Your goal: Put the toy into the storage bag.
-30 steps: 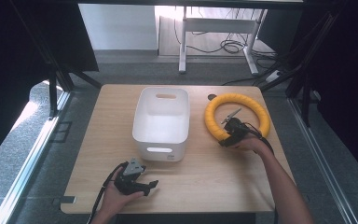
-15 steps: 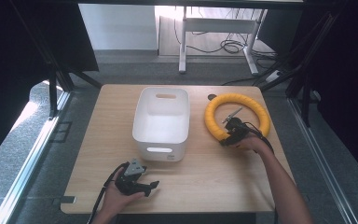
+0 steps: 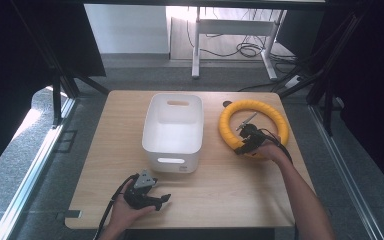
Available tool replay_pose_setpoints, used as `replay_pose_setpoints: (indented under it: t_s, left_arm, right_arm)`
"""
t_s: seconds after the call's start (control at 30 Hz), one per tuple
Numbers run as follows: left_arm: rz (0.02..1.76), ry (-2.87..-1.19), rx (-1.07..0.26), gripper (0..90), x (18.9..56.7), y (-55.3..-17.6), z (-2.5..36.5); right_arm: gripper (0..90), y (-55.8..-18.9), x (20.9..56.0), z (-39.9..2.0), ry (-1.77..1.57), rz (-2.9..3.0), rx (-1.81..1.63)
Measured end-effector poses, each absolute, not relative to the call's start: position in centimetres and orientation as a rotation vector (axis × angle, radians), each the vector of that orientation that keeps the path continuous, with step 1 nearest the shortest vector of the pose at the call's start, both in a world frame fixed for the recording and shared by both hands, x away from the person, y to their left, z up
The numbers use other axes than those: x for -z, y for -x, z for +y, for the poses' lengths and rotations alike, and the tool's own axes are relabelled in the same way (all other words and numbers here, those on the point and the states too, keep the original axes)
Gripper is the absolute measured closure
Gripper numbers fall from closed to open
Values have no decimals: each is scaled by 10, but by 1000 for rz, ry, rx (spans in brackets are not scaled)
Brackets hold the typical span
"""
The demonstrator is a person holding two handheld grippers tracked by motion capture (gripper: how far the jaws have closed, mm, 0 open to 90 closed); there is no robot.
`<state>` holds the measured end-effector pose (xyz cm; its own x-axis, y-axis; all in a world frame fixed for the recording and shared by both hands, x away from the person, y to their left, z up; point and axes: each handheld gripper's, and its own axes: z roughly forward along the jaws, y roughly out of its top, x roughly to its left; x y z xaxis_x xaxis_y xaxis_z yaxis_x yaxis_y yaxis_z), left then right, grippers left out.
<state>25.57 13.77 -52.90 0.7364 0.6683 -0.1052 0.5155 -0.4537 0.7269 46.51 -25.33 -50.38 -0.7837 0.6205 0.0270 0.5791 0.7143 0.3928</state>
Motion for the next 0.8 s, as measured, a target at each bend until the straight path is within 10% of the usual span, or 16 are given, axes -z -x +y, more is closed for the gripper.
replay_pose_setpoints:
  t_s: [0.8]
  left_arm:
    - [889, -2155, -250, 242, 530, -256, 136]
  right_arm:
    - [516, -439, 411, -298, -1090, 2570, -1513]
